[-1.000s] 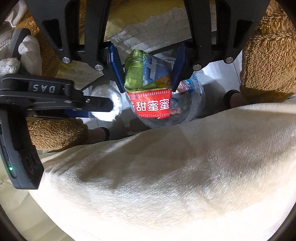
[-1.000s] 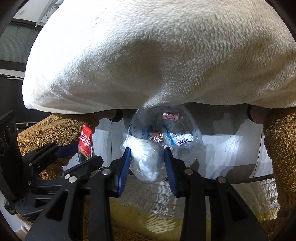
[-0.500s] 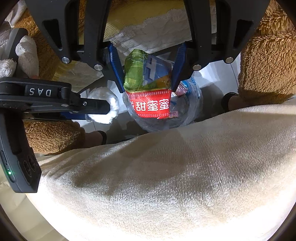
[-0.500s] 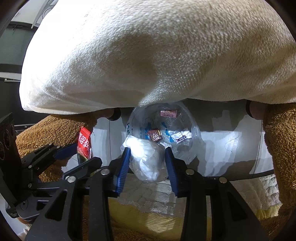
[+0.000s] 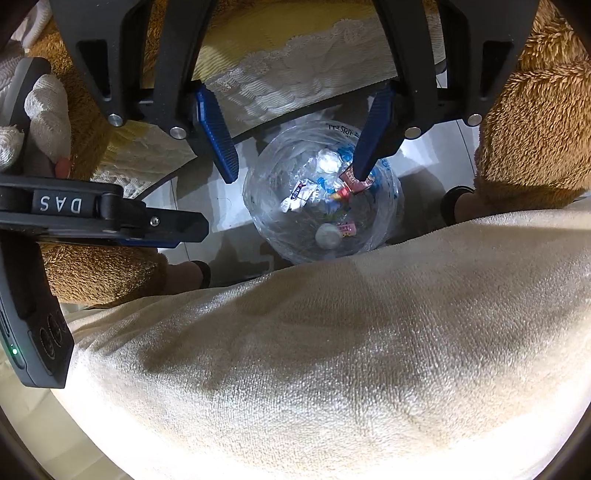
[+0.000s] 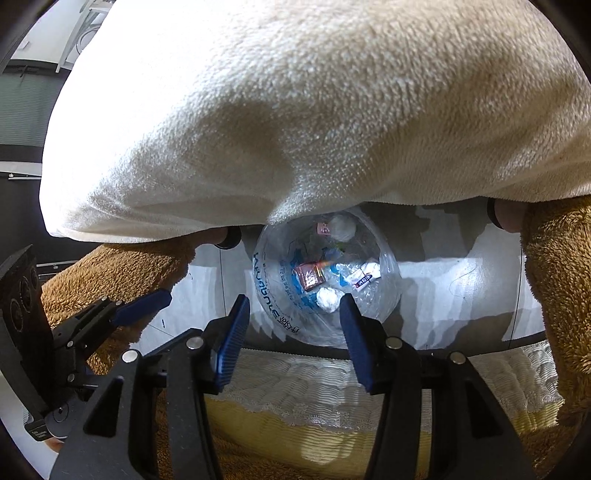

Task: Collect trash
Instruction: 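Open both tools to drop the bags into the bin, then move both tools back over the remaining trash on the bed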

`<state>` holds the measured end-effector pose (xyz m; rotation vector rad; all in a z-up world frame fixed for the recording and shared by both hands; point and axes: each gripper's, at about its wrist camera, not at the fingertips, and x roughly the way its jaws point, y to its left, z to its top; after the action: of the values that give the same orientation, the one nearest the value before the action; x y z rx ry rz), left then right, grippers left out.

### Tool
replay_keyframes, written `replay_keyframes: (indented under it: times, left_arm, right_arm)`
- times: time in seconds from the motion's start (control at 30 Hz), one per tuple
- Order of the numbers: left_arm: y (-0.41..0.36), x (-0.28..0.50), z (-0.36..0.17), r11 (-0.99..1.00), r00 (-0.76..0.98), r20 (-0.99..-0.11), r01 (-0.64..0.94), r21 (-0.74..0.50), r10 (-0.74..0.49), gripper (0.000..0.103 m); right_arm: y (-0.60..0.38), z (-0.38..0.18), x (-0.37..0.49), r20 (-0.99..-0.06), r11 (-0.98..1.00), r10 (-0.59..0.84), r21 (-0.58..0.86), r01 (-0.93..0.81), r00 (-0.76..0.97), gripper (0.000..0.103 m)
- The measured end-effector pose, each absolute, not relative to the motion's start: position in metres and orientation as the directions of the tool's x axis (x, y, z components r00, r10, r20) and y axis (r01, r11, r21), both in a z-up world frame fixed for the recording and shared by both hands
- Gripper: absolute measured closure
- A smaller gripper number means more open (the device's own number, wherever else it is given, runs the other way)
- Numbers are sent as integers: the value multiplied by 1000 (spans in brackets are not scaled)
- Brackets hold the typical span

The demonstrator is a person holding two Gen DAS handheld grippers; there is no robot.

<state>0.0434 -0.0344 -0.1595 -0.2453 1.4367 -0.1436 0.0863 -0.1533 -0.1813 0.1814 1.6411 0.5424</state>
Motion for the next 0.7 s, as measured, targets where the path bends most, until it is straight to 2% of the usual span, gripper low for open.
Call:
replay_keyframes:
  times: [0.3, 0.4, 0.6, 0.7]
  left_arm:
    - [-34, 44, -152, 963, 150, -954, -34, -266, -258, 40]
    - [-28, 44, -143, 951, 180, -938, -33, -308, -298, 40]
    - [-10, 45, -125, 926, 260, -900, -47, -375, -351, 40]
    - [-3, 48, -115, 924, 309, -885, -44, -381, -350, 40]
  right_arm:
    - [-152, -166, 85, -893, 863, 434, 449, -230, -114, 52]
    - [-153, -160, 84, -892, 858, 440, 451, -247, -99, 52]
    - [-156, -140, 85, -863, 822, 501, 495, -280, -56, 52]
    - [-160, -120, 86, -811, 770, 585, 557, -311, -5, 52]
